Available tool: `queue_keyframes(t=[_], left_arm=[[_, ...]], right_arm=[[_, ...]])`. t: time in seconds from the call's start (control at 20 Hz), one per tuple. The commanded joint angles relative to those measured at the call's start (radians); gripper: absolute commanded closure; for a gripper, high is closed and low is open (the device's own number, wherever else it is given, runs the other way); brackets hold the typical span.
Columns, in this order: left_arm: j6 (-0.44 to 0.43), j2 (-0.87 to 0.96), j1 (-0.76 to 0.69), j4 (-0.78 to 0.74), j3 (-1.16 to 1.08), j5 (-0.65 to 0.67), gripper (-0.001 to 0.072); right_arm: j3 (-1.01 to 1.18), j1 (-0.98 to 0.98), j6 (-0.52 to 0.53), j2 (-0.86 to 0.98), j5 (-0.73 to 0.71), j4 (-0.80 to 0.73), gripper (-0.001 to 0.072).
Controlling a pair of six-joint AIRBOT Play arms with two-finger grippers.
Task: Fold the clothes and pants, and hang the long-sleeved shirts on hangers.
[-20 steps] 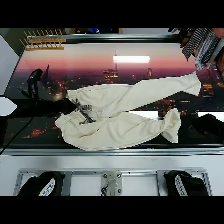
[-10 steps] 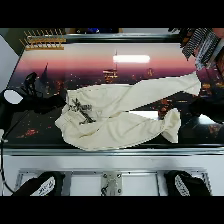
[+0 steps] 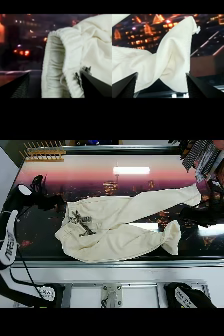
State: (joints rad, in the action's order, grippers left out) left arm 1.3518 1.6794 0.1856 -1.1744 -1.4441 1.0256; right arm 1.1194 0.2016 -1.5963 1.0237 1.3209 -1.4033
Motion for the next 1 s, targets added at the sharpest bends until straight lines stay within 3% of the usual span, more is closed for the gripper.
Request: queue_keyframes(t=[0.0, 0.15, 0.4, 0.65, 0.7, 0.75, 0.8, 0.95], left_arm=[[-0.121, 0.181, 0.005, 0.014, -0.175, 0.067, 0.0038], [-0.293, 0.299, 0.014, 0.201, -0.297, 0.181, 0.0038], [-0.289, 0.429, 0.013, 0.253, -0.445, 0.29, 0.0038], [-0.278, 0.443, -0.006, 0.253, -0.42, 0.337, 0.004], [-0.274, 0.443, -0.013, 0.253, -0.415, 0.335, 0.0148], [-0.267, 0.443, -0.013, 0.257, -0.415, 0.332, 0.0504], [-0.266, 0.443, -0.014, 0.268, -0.423, 0.332, 0.0687], [-0.22, 0.427, 0.002, 0.275, -0.492, 0.341, 0.069]], right_arm=[[0.0, 0.0, 0.003, 0.043, -0.005, 0.001, 0.0061], [0.0, 0.0, 0.003, 0.043, -0.004, 0.005, 0.0061], [0.0, -0.002, 0.003, 0.042, -0.004, 0.019, 0.0061], [0.0, -0.002, 0.003, 0.043, -0.005, 0.019, 0.0062], [0.0, -0.002, 0.003, 0.043, -0.005, 0.019, 0.0061], [0.0, -0.002, 0.003, 0.043, -0.008, 0.019, 0.0061], [0.0, -0.002, 0.003, 0.043, -0.018, 0.019, 0.0061], [0.002, 0.0, -0.009, 0.042, -0.088, 0.019, 0.0062]])
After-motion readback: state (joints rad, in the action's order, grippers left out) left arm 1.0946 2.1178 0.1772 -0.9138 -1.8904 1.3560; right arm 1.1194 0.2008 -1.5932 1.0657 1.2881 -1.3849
